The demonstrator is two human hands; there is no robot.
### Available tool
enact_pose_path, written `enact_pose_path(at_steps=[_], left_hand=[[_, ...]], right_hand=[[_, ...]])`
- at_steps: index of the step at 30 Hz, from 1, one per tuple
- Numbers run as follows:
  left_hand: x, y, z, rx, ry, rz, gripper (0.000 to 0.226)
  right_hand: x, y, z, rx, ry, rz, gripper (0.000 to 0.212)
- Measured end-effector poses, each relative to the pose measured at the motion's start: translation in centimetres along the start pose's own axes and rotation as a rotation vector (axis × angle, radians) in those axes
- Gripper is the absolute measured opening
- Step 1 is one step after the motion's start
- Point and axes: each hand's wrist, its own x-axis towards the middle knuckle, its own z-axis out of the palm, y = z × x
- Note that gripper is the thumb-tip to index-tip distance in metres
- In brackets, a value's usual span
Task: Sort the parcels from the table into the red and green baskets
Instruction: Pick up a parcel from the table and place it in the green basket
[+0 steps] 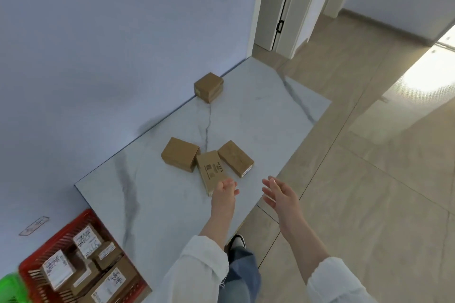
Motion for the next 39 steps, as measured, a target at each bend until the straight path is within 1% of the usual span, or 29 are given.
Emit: enact_pose_path(at_steps=[3, 6, 12, 16, 19, 24, 27, 31, 33, 35, 39], left_hand=[[4.4, 1.3, 2.5, -0.021, 0.034, -0.065, 0.015], [8.2, 2.6, 4.4, -0.029, 0.081, -0.108, 0.031], [14.6, 4.2, 6.7, 0.028, 0.093, -0.214, 0.047], [20.3, 2.4, 8.7, 0.054, 0.243, -0.248, 0.068], [24.5, 0.0, 10.5, 0.157, 0.435, -0.271, 0.083], [29.5, -4.0, 13.8, 0.273, 0.64, -0.347, 0.11], [31.1, -5.3, 15.3, 0.322, 0.742, -0.364, 0.115], [32.1, -5.7, 16.0, 0.33, 0.812, -0.405, 0.111], [32.3, -5.5, 16.1, 0.308, 0.826, -0.413, 0.11], [32.3, -5.2, 16.0, 0.22, 0.819, -0.393, 0.109], [31.4, -4.3, 15.1, -0.118, 0.752, -0.277, 0.108]], right_hand=[[5.3, -2.0, 0.0, -0.072, -0.025, 0.05, 0.022], [9.9, -3.8, 0.1, -0.155, -0.051, 0.077, 0.024], [17.7, -4.9, 0.5, -0.368, -0.129, 0.162, 0.033], [24.8, -4.1, 1.5, -0.49, -0.209, 0.186, 0.036], [30.7, -1.8, 2.2, -0.536, -0.264, 0.215, 0.036], [38.0, 1.7, 2.6, -0.626, -0.377, 0.276, 0.035], [40.5, 2.2, 2.6, -0.656, -0.435, 0.307, 0.034], [42.1, 1.8, 2.9, -0.681, -0.486, 0.321, 0.025], [42.5, 1.5, 3.1, -0.699, -0.511, 0.317, 0.022], [42.6, 1.2, 3.5, -0.715, -0.535, 0.309, 0.02], [42.0, 0.4, 4.0, -0.754, -0.57, 0.306, 0.025]])
